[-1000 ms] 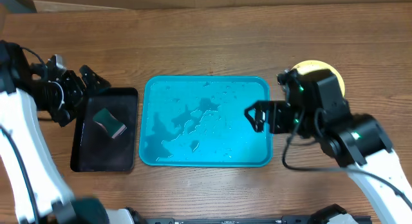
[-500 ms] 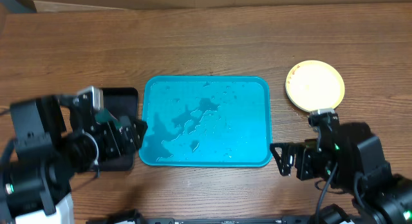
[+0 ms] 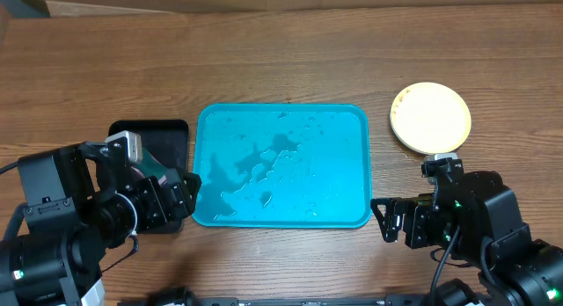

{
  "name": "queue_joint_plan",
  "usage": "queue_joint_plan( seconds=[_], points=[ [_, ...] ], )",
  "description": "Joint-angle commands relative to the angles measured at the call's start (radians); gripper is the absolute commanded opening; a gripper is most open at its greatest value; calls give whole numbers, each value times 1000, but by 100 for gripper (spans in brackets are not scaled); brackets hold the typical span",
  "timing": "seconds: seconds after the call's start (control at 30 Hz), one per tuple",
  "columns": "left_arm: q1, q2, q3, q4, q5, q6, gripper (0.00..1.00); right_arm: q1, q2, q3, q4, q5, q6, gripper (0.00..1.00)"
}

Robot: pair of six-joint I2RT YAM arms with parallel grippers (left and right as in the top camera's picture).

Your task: Clean dirty plates on tray and stack at the side

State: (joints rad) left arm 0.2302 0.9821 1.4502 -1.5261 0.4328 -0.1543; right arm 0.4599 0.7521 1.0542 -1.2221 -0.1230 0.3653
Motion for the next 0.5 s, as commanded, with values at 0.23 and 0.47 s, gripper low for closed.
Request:
queue_joint_plan(
  seconds=[0.23, 0.47],
  points=[
    [-4, 0, -8, 5, -7, -10, 100, 6, -3, -2, 3, 12, -3, 100],
    [-4, 0, -8, 5, -7, -10, 100, 6, -3, -2, -18, 100, -6, 100]
  ],
)
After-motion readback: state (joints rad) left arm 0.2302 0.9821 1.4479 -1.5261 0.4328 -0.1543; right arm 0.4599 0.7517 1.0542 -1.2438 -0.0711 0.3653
